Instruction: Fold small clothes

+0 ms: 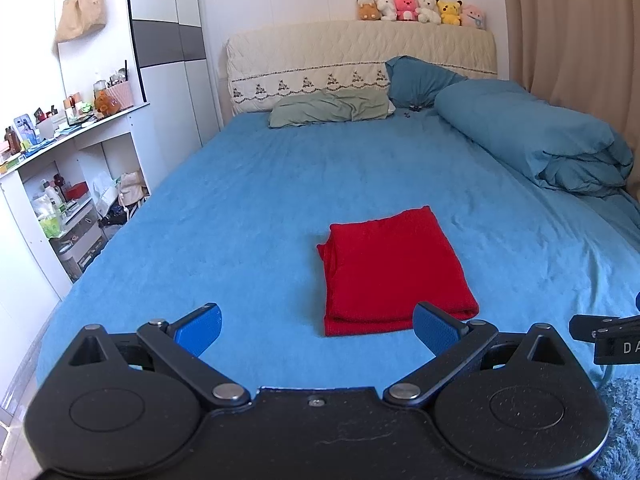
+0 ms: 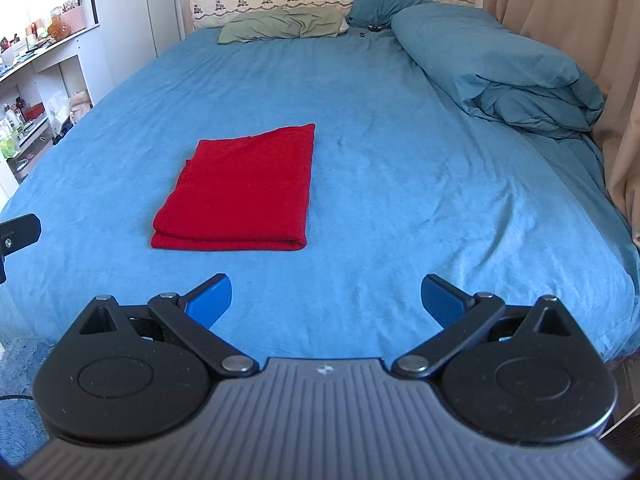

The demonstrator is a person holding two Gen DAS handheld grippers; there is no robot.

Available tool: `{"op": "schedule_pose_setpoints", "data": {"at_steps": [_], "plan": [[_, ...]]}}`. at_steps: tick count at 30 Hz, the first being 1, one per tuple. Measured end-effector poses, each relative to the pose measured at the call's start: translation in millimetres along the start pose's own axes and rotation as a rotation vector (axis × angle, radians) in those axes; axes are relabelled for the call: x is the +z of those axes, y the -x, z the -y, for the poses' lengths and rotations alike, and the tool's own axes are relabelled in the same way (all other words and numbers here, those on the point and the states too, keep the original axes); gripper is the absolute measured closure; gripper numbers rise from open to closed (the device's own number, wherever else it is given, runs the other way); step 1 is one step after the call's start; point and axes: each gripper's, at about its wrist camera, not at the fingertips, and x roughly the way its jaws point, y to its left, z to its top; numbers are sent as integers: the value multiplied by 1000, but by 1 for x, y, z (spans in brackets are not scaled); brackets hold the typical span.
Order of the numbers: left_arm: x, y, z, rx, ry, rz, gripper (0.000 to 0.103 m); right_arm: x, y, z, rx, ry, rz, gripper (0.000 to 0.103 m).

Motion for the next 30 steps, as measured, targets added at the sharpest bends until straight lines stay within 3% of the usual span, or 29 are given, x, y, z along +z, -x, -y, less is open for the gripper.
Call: {"op": "schedule_pose_setpoints", "data": {"at_steps": [30], "plan": [[1, 6, -2, 4, -5, 7, 0, -1, 2, -5, 1, 5, 10, 0]]}}
